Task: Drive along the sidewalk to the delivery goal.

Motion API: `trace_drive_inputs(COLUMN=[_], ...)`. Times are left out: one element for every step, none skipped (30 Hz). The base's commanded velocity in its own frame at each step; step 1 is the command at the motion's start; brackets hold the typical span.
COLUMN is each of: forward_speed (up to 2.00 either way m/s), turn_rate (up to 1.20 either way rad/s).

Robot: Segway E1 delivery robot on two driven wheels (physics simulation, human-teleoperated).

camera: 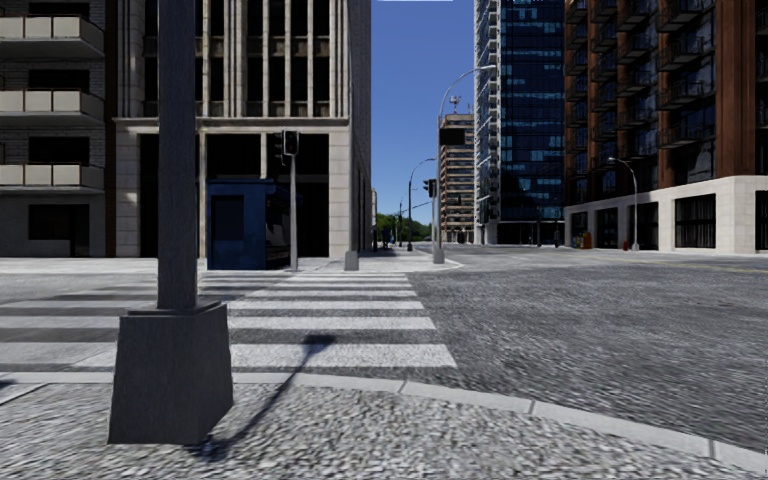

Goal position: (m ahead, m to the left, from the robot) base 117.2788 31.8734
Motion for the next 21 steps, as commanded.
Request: trace_drive_inputs(forward_speed=[2.0,2.0,2.0,2.0,2.0,2.0,2.0,2.0,2.0,2.0,2.0,2.0,2.0,2.0,1.97,1.9,1.8,1.8,1.72,1.66,1.62], turn_rate=[0.0,0.0,0.0,0.0,0.0,0.0,0.0,0.0,0.0,0.0,0.0,0.0,0.0,0.0,0.0,0.0,0.0,0.0,0.0,0.0,0.0])
